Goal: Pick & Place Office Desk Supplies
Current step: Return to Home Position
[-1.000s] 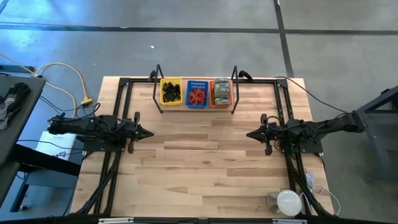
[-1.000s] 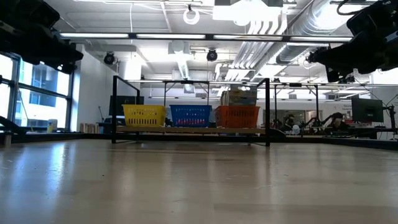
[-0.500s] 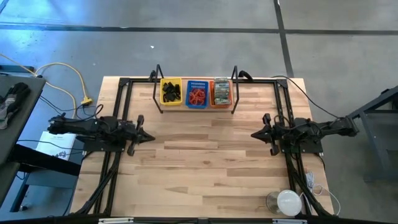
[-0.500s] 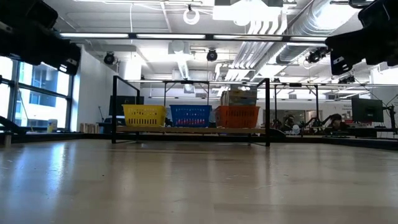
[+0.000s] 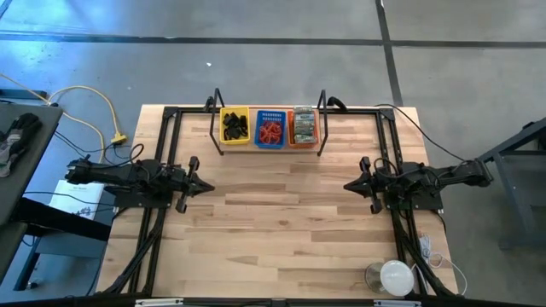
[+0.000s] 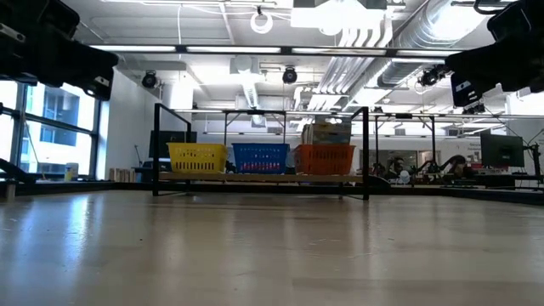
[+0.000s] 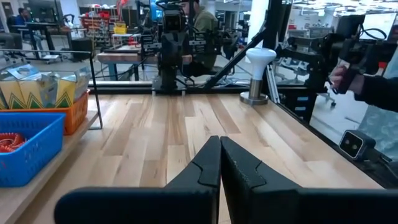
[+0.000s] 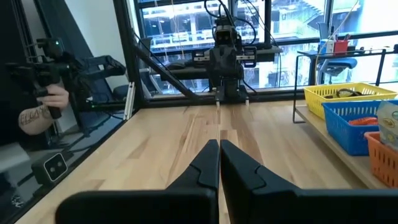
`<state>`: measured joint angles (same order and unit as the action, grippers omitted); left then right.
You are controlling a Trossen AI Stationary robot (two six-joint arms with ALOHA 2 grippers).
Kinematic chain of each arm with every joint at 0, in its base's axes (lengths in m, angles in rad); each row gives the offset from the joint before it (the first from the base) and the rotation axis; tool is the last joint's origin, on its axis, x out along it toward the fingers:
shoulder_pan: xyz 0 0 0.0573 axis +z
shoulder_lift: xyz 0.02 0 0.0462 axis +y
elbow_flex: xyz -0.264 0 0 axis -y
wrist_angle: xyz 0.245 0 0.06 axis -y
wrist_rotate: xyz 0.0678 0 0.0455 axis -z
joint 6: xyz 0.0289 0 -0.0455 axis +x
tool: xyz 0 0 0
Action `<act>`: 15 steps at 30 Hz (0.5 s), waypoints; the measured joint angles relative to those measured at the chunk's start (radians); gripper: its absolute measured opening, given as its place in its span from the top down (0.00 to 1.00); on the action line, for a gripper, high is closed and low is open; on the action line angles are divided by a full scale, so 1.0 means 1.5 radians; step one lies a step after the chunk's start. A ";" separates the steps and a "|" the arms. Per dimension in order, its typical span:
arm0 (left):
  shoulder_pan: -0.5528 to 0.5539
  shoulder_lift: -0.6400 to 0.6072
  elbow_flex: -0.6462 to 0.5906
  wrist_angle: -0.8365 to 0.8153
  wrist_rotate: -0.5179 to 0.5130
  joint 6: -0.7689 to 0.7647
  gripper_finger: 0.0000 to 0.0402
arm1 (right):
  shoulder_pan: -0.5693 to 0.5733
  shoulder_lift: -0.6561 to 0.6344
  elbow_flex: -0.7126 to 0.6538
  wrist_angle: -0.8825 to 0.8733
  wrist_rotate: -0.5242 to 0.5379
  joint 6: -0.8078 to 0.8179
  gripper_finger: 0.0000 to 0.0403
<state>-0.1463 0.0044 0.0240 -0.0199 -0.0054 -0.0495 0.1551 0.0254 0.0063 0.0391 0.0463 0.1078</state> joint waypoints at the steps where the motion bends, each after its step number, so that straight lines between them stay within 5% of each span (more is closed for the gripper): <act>1: 0.000 0.000 0.000 0.000 0.000 0.000 1.00 | 0.000 0.000 0.000 0.000 0.000 0.000 1.00; 15: 0.000 0.000 -0.002 0.062 -0.035 0.037 1.00 | 0.000 0.000 -0.001 -0.002 0.001 -0.002 1.00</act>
<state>-0.1463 0.0040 0.0216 0.0734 -0.0586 0.0058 0.1551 0.0254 0.0055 0.0357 0.0480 0.1051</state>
